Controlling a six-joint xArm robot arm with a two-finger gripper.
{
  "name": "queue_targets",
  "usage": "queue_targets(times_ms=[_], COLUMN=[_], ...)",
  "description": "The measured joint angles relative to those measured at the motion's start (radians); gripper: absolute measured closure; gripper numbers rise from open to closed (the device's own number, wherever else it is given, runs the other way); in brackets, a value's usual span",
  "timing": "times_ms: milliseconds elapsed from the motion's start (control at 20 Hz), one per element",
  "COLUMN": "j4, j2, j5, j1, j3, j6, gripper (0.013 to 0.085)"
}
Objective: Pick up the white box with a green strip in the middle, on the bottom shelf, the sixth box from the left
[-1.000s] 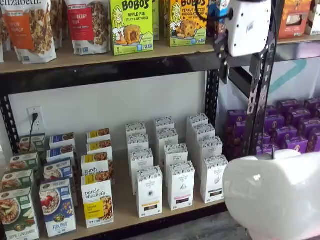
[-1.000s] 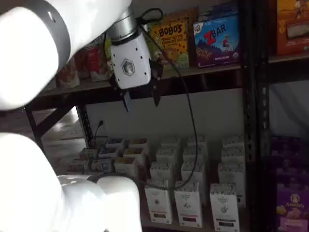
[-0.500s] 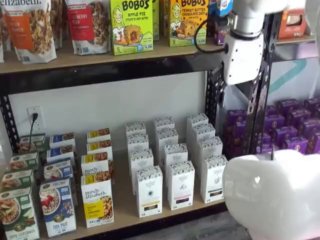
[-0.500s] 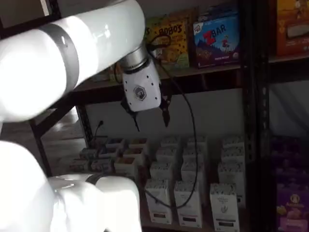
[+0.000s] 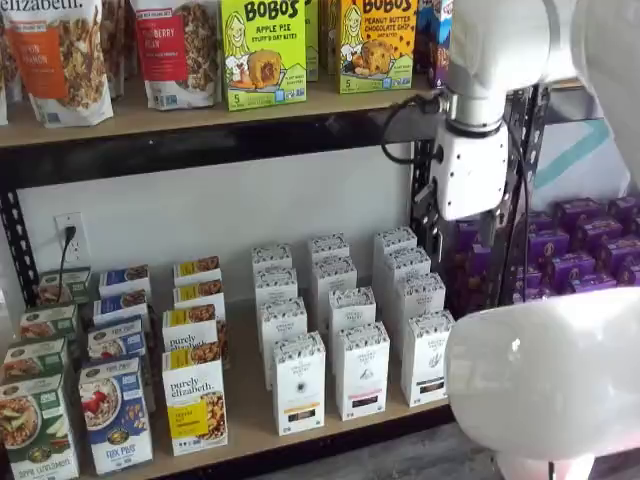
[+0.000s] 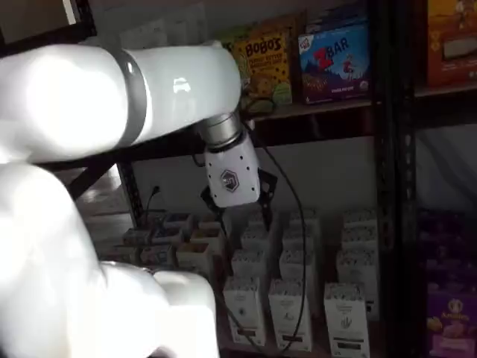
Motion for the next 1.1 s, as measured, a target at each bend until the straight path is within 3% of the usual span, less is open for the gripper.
queue_targets(times_ms=[150,450,650,1000,1100], j4=[0.002,0.069,0.070,0.137,0.137], j2=[0.037,0.152,0.270,0.485,0.556], j5=[-0.071,-0.242,-0.351,-0.597,-0.648], j1=[0.005,-0.006,-0.008,-0.055,-0.069], j3=[0.035,0.099,0.119,0.130,0.115], j6=[0.009,-0.028,-0.030,-0.131,-0.147], gripper=[0.0130,0.0130,0.0130,0.0130,0.0130])
